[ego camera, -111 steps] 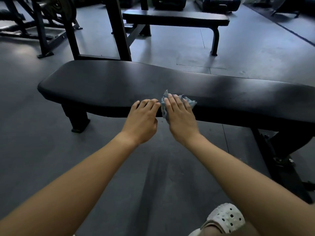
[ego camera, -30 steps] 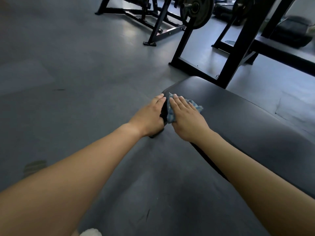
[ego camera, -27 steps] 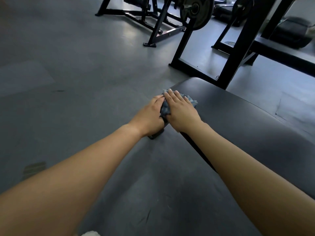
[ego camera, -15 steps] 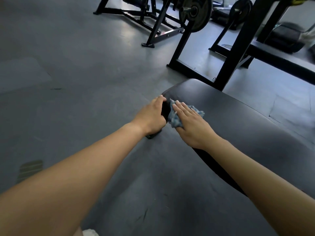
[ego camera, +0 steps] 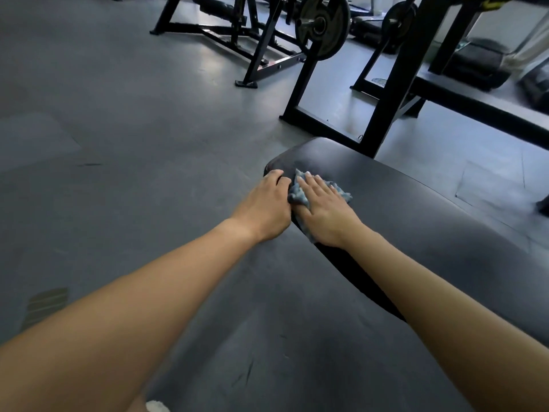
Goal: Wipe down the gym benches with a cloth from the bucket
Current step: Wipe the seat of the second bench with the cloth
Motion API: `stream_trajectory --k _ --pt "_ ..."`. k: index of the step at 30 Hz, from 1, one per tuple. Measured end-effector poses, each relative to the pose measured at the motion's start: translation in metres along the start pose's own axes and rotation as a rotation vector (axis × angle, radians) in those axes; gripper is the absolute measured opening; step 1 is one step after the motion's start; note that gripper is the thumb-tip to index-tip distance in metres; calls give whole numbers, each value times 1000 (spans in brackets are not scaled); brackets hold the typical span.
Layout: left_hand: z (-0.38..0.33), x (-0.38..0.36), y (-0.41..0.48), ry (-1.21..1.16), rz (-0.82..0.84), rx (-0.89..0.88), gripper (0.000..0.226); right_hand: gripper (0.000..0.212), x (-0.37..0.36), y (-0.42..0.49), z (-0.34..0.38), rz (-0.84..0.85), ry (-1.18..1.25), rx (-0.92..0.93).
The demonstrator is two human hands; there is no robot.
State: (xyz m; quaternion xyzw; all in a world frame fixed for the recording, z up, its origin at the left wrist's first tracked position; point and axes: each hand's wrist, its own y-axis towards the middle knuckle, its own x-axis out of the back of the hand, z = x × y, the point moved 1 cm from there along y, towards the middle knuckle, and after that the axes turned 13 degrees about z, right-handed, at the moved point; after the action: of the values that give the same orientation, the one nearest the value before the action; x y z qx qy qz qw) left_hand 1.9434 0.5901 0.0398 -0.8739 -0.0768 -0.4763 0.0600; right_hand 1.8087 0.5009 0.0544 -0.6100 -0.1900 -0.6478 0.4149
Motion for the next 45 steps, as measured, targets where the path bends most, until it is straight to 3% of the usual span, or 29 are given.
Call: stream_trajectory --k 3,6,11,20,29,35,41,45 --pt "-7 -10 -2 103 10 -74 52 68 -10 -38 -11 -2 -100 58" --pt "-10 -14 -5 165 20 -79 54 64 -5 -45 -25 49 -52 71" --pt "-15 -13 -12 215 30 -73 55 62 6 -12 -29 22 56 -137" --pt "-66 -24 -25 276 -1 -204 33 61 -13 -91 -42 -3 55 -39" --pt "-107 -56 -36 405 66 -260 39 56 -22 -174 -119 -40 80 -182" --pt "-103 -56 -39 388 112 -268 49 58 -19 -163 -125 -137 138 -433" --pt "-113 -71 -41 375 26 -194 50 61 -30 -175 -82 -36 32 -76" --pt "-116 -76 -42 369 -6 -185 46 60 -19 -167 -117 13 24 -116"
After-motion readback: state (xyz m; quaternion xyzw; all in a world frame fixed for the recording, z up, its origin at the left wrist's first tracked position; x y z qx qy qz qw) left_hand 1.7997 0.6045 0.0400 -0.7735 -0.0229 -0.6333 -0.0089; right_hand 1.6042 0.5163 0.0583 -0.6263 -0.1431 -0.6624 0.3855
